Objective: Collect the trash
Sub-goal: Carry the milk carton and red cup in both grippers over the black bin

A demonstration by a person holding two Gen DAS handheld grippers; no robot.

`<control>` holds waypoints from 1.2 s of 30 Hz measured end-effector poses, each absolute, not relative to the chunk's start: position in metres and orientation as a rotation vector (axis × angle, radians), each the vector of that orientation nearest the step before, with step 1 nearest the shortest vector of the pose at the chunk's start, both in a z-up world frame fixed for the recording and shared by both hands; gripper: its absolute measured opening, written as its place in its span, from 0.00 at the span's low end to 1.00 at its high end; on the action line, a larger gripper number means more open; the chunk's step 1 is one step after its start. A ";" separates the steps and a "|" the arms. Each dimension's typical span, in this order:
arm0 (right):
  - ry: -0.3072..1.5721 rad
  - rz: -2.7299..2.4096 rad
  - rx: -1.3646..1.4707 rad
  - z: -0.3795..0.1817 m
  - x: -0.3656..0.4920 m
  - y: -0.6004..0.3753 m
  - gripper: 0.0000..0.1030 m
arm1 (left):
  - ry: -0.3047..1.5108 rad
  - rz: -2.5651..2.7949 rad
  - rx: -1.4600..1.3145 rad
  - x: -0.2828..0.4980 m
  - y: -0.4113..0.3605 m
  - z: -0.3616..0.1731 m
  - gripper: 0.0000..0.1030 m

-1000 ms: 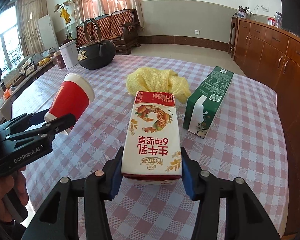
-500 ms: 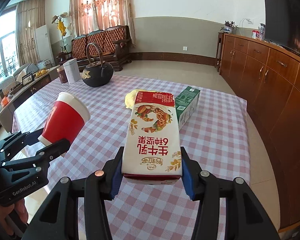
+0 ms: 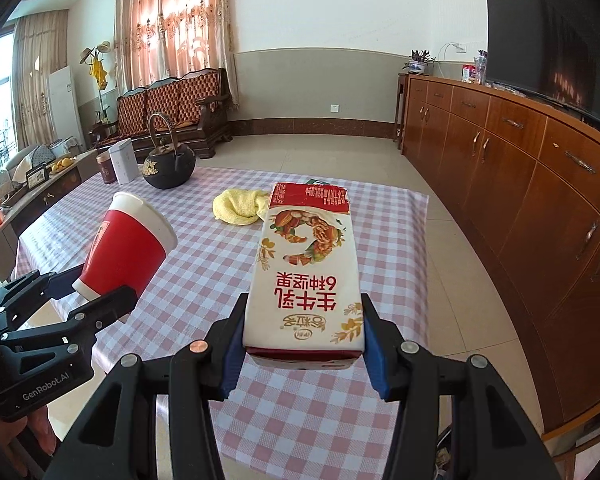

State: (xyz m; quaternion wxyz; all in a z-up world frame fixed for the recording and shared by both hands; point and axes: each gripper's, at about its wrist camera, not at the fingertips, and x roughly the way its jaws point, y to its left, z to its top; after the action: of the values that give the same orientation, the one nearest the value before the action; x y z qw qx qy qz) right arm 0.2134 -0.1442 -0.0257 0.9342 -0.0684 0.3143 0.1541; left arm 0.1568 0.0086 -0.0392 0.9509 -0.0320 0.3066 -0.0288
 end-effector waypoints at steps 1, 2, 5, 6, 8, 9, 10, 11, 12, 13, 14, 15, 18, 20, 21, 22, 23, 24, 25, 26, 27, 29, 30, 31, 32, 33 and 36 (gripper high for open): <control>0.641 0.307 -0.138 -0.024 0.210 -0.149 0.51 | 0.620 -0.068 -0.060 0.155 0.004 -0.037 0.56; 0.639 0.298 -0.134 -0.022 0.206 -0.156 0.51 | 0.617 -0.076 -0.057 0.154 0.000 -0.035 0.56; 0.637 0.266 -0.121 -0.019 0.197 -0.176 0.51 | 0.610 -0.105 -0.046 0.150 -0.016 -0.032 0.56; 0.638 0.254 -0.117 -0.018 0.194 -0.183 0.51 | 0.608 -0.115 -0.044 0.149 -0.022 -0.031 0.56; 0.637 0.231 -0.111 -0.017 0.189 -0.196 0.51 | 0.603 -0.134 -0.040 0.146 -0.032 -0.029 0.56; 0.637 0.219 -0.106 -0.016 0.185 -0.204 0.51 | 0.602 -0.145 -0.040 0.145 -0.037 -0.028 0.56; 0.637 0.207 -0.098 -0.015 0.182 -0.212 0.51 | 0.600 -0.158 -0.038 0.145 -0.042 -0.028 0.56; 0.637 0.195 -0.093 -0.014 0.179 -0.220 0.51 | 0.597 -0.169 -0.034 0.143 -0.049 -0.027 0.56; 0.636 0.182 -0.090 -0.013 0.175 -0.228 0.51 | 0.597 -0.183 -0.029 0.142 -0.055 -0.027 0.56; 0.635 0.167 -0.088 -0.012 0.171 -0.236 0.51 | 0.597 -0.199 -0.024 0.142 -0.062 -0.027 0.56; 0.636 0.153 -0.082 -0.011 0.168 -0.245 0.51 | 0.597 -0.215 -0.018 0.142 -0.070 -0.026 0.56; 0.635 0.140 -0.078 -0.011 0.164 -0.253 0.51 | 0.597 -0.231 -0.014 0.140 -0.078 -0.026 0.56; 0.639 0.093 -0.067 -0.012 0.153 -0.282 0.51 | 0.600 -0.285 0.003 0.138 -0.103 -0.027 0.56; 0.646 0.061 -0.057 -0.013 0.146 -0.301 0.51 | 0.604 -0.322 0.015 0.137 -0.122 -0.028 0.56; 0.650 0.046 -0.053 -0.014 0.142 -0.311 0.51 | 0.607 -0.339 0.021 0.136 -0.131 -0.029 0.56; 0.654 0.029 -0.049 -0.016 0.138 -0.322 0.51 | 0.611 -0.361 0.029 0.135 -0.141 -0.031 0.56; 0.658 0.015 -0.045 -0.017 0.135 -0.331 0.51 | 0.613 -0.379 0.036 0.134 -0.151 -0.031 0.56; 0.663 0.000 -0.041 -0.019 0.131 -0.341 0.51 | 0.616 -0.397 0.044 0.133 -0.161 -0.033 0.56; 0.666 -0.015 -0.037 -0.020 0.127 -0.350 0.51 | 0.620 -0.415 0.052 0.132 -0.171 -0.034 0.56; 0.669 -0.030 -0.032 -0.021 0.122 -0.360 0.51 | 0.625 -0.433 0.058 0.130 -0.181 -0.036 0.56; 0.673 -0.044 -0.028 -0.023 0.118 -0.370 0.51 | 0.630 -0.451 0.063 0.130 -0.190 -0.038 0.56; 0.683 -0.075 -0.017 -0.027 0.110 -0.390 0.51 | 0.640 -0.486 0.073 0.127 -0.209 -0.041 0.56; 0.689 -0.089 -0.012 -0.031 0.106 -0.399 0.51 | 0.646 -0.504 0.079 0.126 -0.218 -0.043 0.56; 0.696 -0.102 -0.008 -0.034 0.103 -0.407 0.51 | 0.650 -0.521 0.085 0.125 -0.227 -0.046 0.56; 0.703 -0.114 -0.002 -0.038 0.099 -0.416 0.51 | 0.656 -0.537 0.090 0.124 -0.236 -0.048 0.56; 0.710 -0.125 0.005 -0.042 0.096 -0.424 0.51 | 0.661 -0.553 0.096 0.123 -0.244 -0.051 0.56; 0.724 -0.151 0.018 -0.051 0.087 -0.446 0.51 | 0.676 -0.594 0.113 0.120 -0.267 -0.057 0.56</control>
State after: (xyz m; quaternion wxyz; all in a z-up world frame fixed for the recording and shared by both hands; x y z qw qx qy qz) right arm 0.0870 -0.4458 -0.0512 0.9324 0.0088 0.3536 -0.0738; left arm 0.1195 -0.2668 -0.0573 0.8989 0.0546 0.3266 -0.2868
